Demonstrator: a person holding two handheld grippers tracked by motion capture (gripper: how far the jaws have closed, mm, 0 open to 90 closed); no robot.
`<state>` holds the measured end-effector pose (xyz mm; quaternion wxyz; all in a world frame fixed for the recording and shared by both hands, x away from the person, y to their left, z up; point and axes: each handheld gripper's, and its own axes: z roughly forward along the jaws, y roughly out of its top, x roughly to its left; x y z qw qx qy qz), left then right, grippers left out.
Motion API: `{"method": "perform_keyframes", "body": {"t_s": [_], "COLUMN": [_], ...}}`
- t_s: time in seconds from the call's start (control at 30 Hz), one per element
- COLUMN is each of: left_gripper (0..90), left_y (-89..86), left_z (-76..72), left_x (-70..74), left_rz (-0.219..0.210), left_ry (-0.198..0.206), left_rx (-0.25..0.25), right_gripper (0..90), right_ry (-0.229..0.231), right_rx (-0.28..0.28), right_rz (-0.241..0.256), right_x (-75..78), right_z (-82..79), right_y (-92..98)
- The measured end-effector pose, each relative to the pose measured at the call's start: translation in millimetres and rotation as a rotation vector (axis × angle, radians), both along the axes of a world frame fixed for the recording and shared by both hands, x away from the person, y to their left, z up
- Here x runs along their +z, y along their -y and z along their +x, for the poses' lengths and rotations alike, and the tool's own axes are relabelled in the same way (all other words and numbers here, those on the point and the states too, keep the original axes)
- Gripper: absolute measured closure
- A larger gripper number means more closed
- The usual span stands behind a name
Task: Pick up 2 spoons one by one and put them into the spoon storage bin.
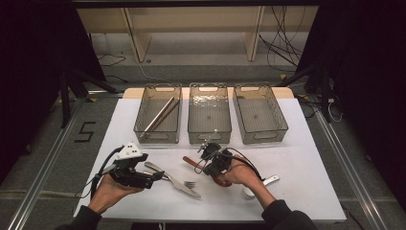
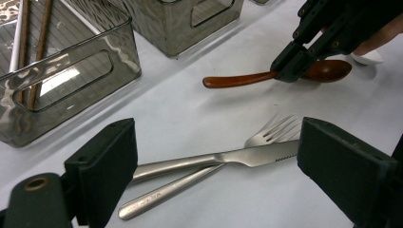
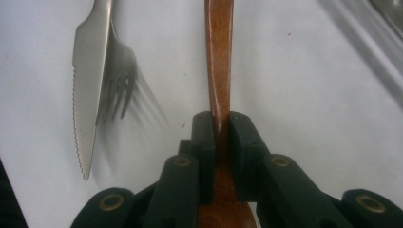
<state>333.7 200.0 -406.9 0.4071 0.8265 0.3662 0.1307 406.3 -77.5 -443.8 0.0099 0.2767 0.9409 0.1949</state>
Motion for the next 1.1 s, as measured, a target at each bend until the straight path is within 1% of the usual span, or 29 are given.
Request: {"method": "perform_keyframes", "body": {"t_s": [0.17,0.27,0.33,0.4,0.53,0.6,0.73,0.8,0.9,1.1], "left_gripper": [12.9,12.9,12.9,12.9,12.9,12.8,12.9,12.9,12.8,12.9], "left_y": [-1.0,-0.8,-0.8,-1.1,-1.5,-1.8,-1.9,-2.2,-3.0,-3.4], "left_z": [0.3,0.5,0.6,0.8,0.9,0.8,1.0,1.4,1.8,1.9], "left_x": [0.1,-0.2,-0.2,0.0,-0.1,-0.1,0.0,-0.2,-0.3,-0.4], "left_rz": [-0.008,-0.005,-0.005,-0.006,-0.013,-0.014,-0.012,-0.011,-0.009,-0.011], "left_ry": [0.000,-0.001,-0.001,-0.003,-0.003,-0.002,0.000,0.001,-0.001,0.000], "left_rx": [0.004,0.006,0.006,0.005,0.010,0.009,0.010,0.008,0.007,0.008], "right_gripper": [82.4,82.4,82.3,82.4,82.3,82.3,82.3,82.3,82.3,82.3], "right_ry": [0.028,0.050,0.061,0.077,0.107,0.116,0.113,0.118,0.112,0.116], "right_rx": [-0.034,-0.057,-0.079,-0.098,-0.133,-0.146,-0.173,-0.183,-0.204,-0.243], "right_rz": [0.048,0.068,0.092,0.105,0.115,0.116,0.103,0.096,0.083,0.060], "right_x": [17.3,29.6,39.4,49.5,69.3,77.2,87.5,90.7,94.8,101.8], "right_z": [4.1,9.0,14.2,20.1,32.4,38.7,53.1,60.6,71.9,94.1], "right_y": [9.8,17.1,21.2,24.2,28.8,30.3,31.0,30.3,28.6,23.8]}}
